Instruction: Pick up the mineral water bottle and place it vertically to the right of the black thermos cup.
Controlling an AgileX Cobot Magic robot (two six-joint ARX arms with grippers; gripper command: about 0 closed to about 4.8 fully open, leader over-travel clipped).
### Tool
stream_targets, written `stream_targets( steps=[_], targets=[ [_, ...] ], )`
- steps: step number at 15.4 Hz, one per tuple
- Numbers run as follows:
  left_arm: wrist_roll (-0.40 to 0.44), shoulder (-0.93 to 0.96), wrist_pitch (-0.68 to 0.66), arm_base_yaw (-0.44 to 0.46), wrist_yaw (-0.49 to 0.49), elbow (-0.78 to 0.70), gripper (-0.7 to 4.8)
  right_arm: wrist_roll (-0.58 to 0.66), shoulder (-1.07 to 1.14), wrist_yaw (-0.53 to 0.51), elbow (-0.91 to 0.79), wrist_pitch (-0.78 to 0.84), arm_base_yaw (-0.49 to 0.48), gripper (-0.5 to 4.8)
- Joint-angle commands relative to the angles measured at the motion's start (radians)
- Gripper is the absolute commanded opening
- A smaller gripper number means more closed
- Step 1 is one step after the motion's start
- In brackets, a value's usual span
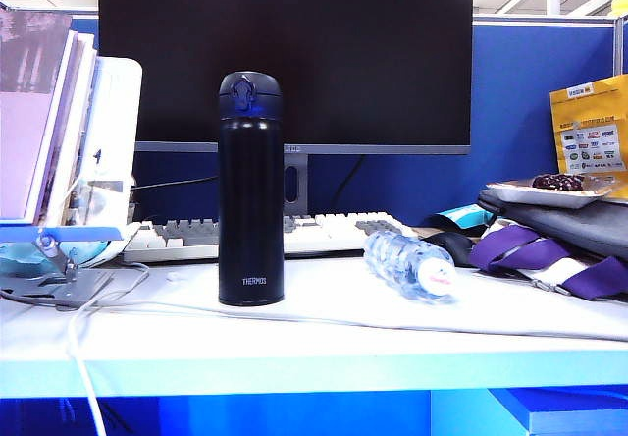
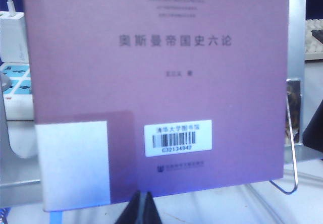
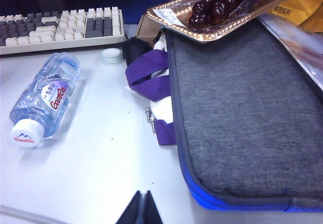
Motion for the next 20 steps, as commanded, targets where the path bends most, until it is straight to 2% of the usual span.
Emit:
stream_targets(
  steps=[1, 11, 13, 15, 17, 20],
  targets=[
    [0.002, -0.003, -0.011, 0.000, 0.004, 0.000, -0.05, -0.003, 0.000, 0.004, -0.003, -0.009, 0.000, 0.00],
    [0.002, -0.003, -0.011, 0.000, 0.004, 0.000, -0.05, -0.003, 0.000, 0.004, -0.003, -0.003, 0.000, -0.01],
    [0.002, -0.003, -0.011, 0.000, 0.004, 0.000, -0.05, 0.000, 0.000, 0.042, -0.003, 0.032, 0.000, -0.01],
    [0.002, -0.003, -0.011, 0.000, 0.004, 0.000, -0.05, 0.098, 0.000, -0.005, 0.009, 0.131, 0.001, 0.00],
    [0.002, -0.003, -0.011, 0.000, 0.004, 0.000, -0.05, 0.153, 0.014, -0.021, 0.150, 0.092, 0.001, -0.01],
    [0.002, -0.003, -0.011, 0.000, 0.004, 0.000, -0.05, 0.154, 0.151, -0.019, 0.359, 0.053, 0.000, -0.01]
  ],
)
